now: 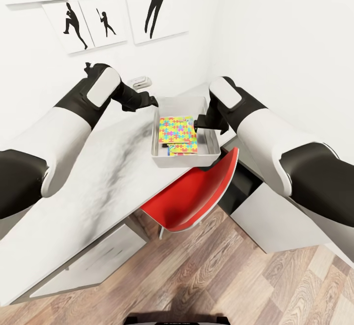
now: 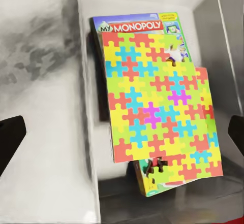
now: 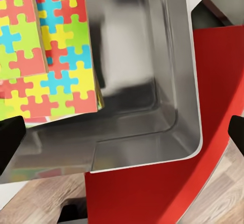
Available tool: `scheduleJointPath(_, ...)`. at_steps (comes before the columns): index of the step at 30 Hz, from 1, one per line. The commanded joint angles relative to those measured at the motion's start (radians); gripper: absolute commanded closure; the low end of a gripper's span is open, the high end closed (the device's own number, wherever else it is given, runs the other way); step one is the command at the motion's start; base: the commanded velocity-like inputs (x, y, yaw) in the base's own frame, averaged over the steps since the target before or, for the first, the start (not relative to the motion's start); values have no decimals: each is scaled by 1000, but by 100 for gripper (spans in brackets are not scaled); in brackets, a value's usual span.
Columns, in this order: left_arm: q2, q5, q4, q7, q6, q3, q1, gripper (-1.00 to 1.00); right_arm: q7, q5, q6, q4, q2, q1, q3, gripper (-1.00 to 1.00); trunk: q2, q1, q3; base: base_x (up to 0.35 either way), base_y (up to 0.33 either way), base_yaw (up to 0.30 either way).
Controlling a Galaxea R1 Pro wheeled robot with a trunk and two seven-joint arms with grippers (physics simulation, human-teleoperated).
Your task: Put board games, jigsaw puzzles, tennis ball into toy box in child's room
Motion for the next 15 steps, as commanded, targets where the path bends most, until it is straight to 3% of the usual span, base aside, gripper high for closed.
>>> scheduleJointPath(1, 2, 11, 8, 9, -3, -5, -1, -100, -9, -9, 2, -4, 0, 0, 4, -100, -2, 1, -2, 0, 0, 0)
scheduleJointPath(15, 12, 5, 52, 3, -46, -9, 28, -100, -9, -7, 2, -56, 0, 5, 6, -100, -2, 1, -2, 0, 0, 0)
